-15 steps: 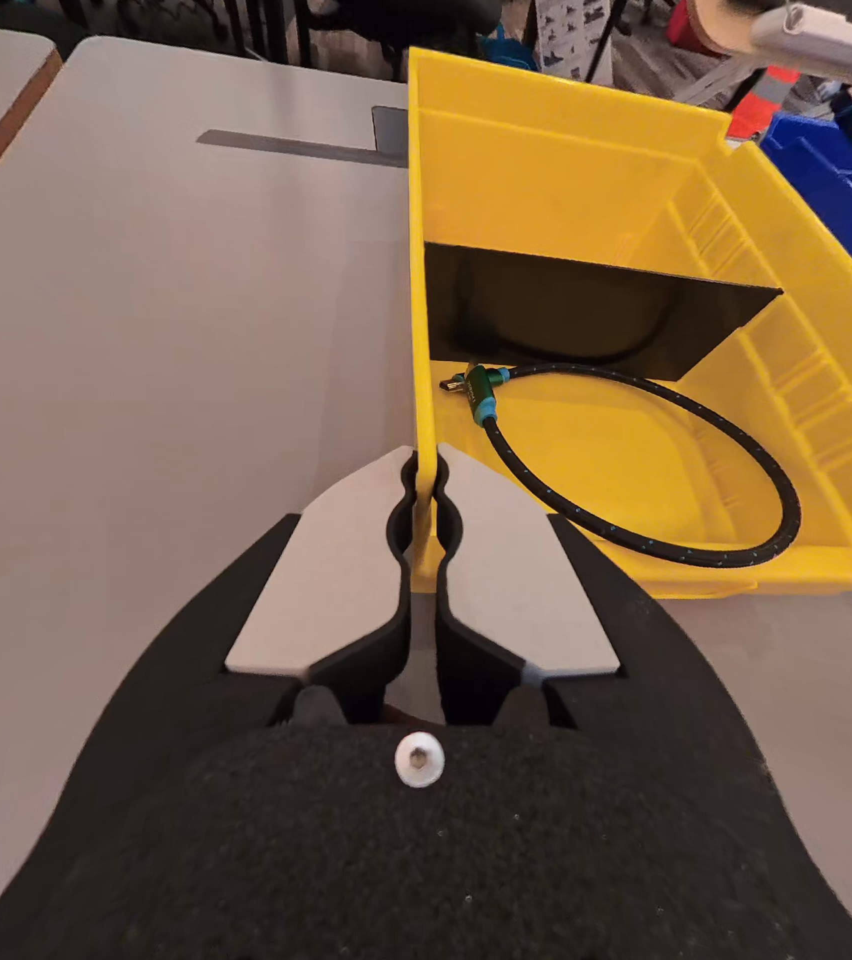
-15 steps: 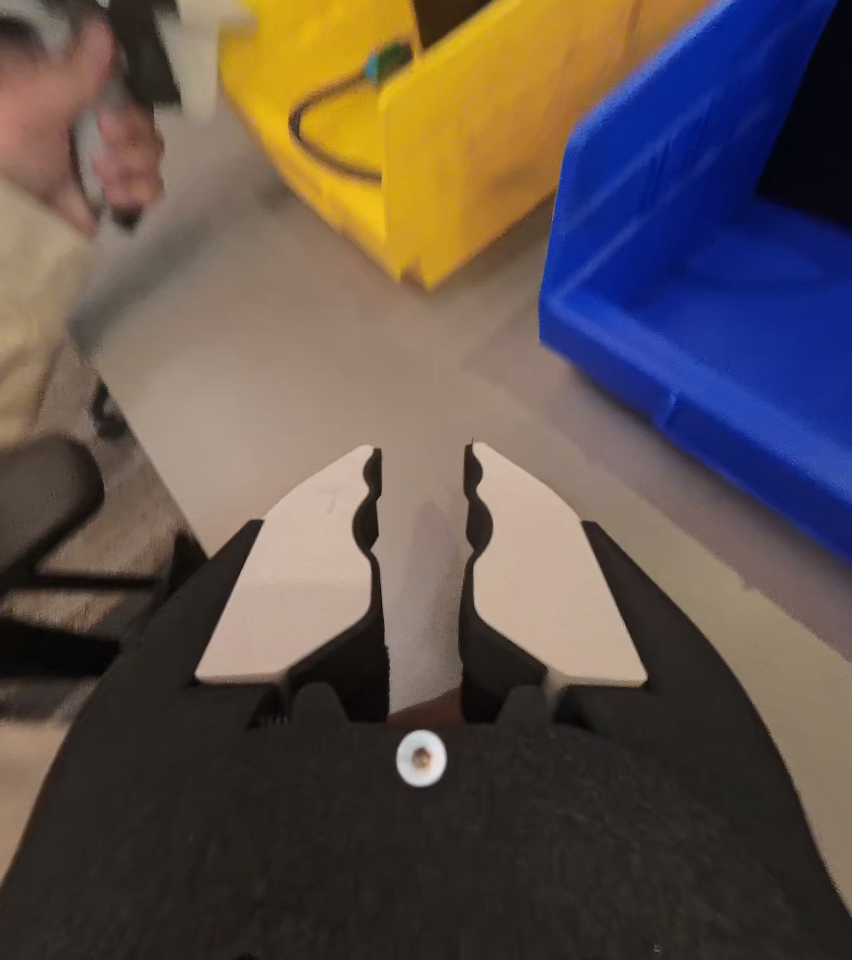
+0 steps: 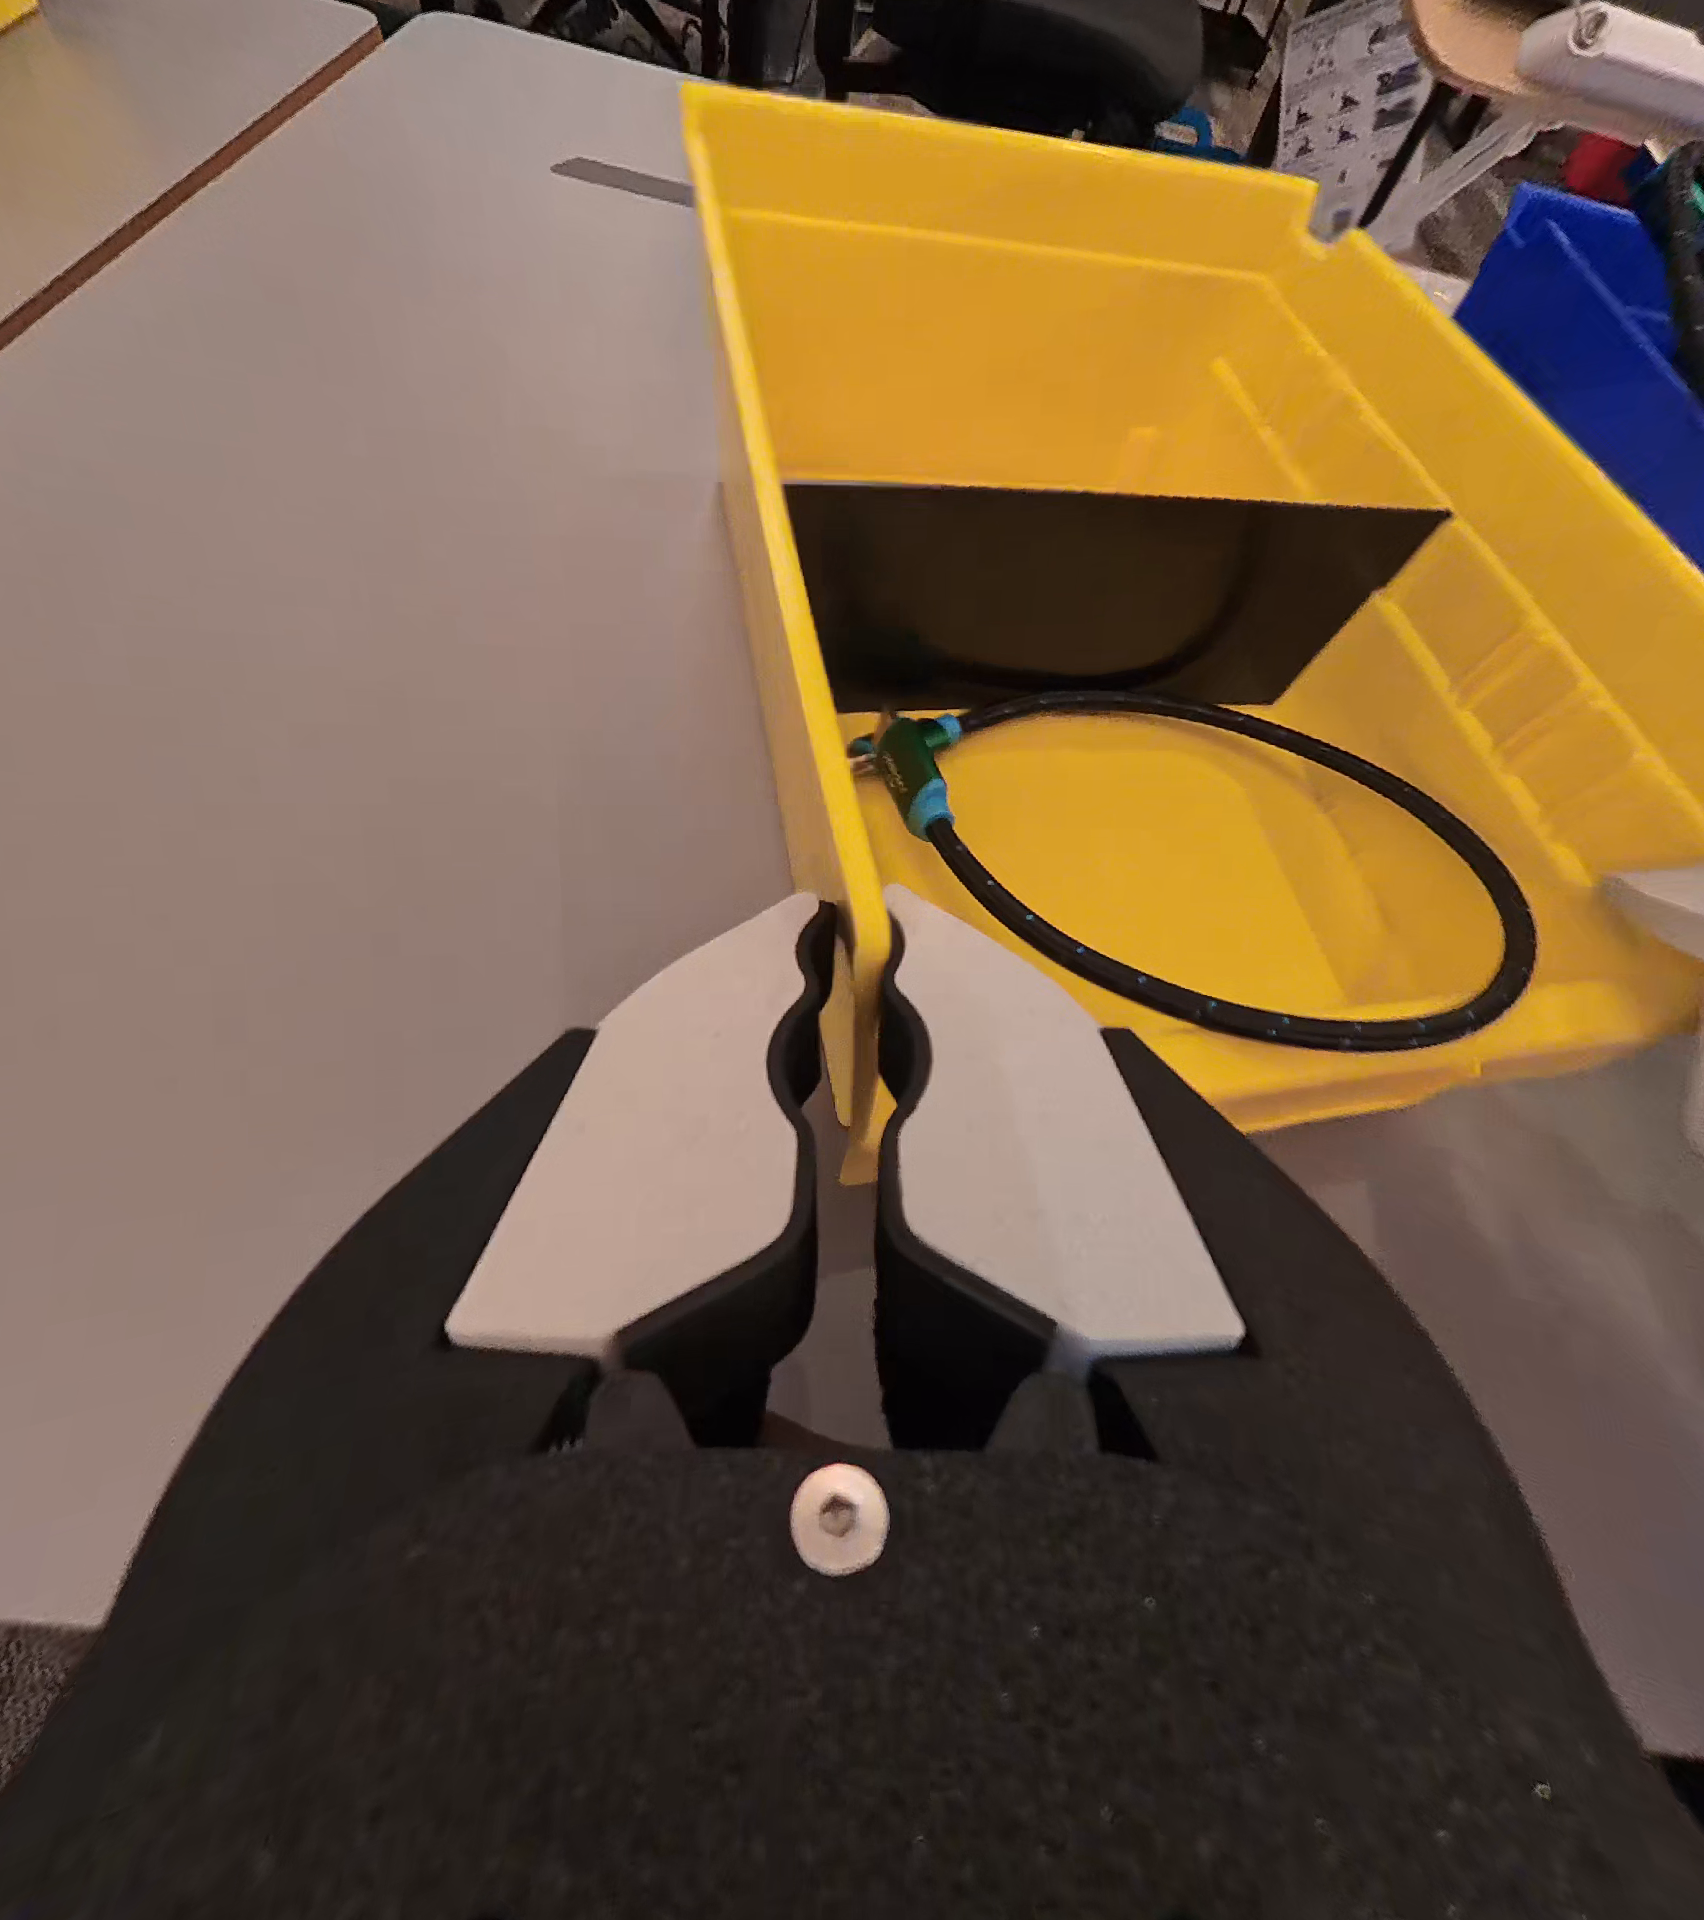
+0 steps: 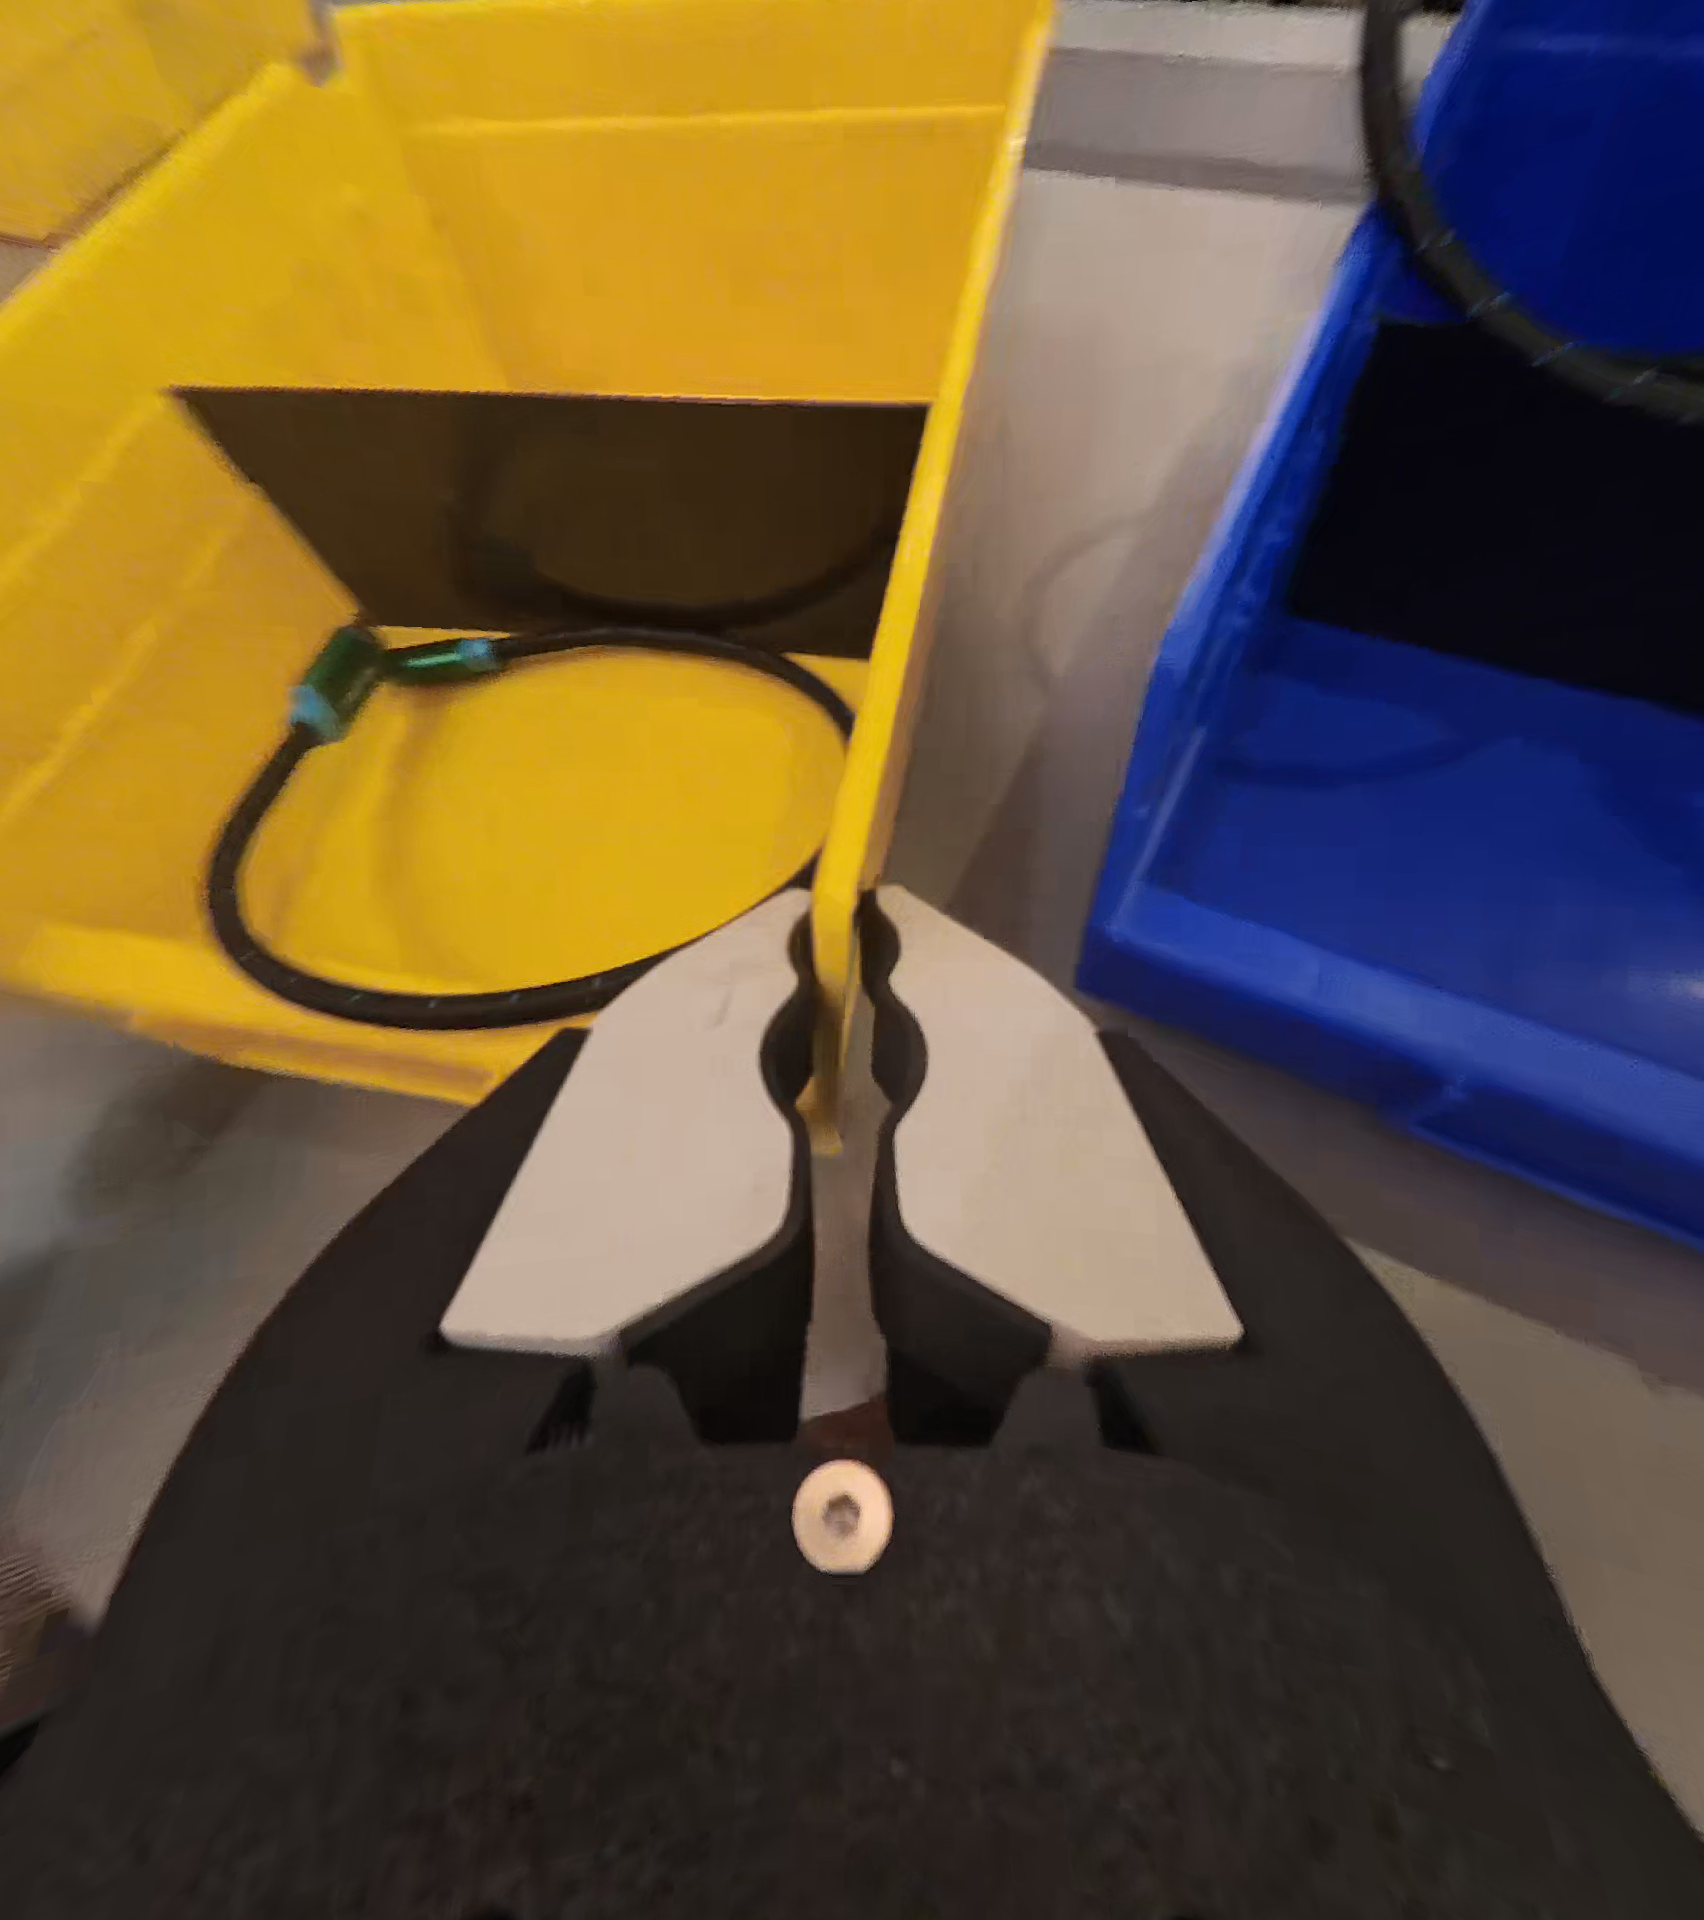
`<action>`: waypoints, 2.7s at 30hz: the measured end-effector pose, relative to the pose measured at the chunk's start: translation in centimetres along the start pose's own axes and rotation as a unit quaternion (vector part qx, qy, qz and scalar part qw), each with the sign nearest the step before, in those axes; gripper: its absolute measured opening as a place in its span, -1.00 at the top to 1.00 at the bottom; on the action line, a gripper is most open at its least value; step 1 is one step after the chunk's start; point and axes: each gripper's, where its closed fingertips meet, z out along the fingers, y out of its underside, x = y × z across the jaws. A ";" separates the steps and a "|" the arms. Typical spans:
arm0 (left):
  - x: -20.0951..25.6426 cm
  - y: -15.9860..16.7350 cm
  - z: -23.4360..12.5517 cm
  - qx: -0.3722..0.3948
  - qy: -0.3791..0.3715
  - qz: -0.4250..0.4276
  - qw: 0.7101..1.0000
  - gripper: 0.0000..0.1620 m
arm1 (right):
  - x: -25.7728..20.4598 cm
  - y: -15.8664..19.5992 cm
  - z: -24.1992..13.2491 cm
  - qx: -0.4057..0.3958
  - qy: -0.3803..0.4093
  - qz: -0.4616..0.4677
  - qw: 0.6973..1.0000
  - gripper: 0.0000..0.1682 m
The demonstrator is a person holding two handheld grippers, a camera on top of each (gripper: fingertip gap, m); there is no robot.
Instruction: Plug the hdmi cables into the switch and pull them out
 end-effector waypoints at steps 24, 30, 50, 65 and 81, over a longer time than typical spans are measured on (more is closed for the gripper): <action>35.1 -15.4 -6.3 0.227 0.149 0.158 0.949 0.91 | 25.5 -15.0 -26.6 0.284 0.203 0.007 0.937 0.98; 49.0 -7.8 1.4 0.132 0.236 0.206 0.940 0.89 | 40.4 -7.7 -28.1 0.199 0.284 0.046 0.937 0.98; 54.0 5.6 6.3 0.021 0.266 0.243 0.933 0.62 | 51.2 6.9 -22.0 0.097 0.228 0.092 0.965 0.77; 28.1 -2.6 0.6 0.083 0.104 0.157 0.979 0.51 | 29.6 -0.4 -17.8 0.137 0.139 0.079 0.978 0.55; 23.0 -1.8 10.8 -0.037 0.083 0.138 0.986 0.96 | 24.2 -0.4 -5.8 0.055 0.194 0.084 0.976 0.98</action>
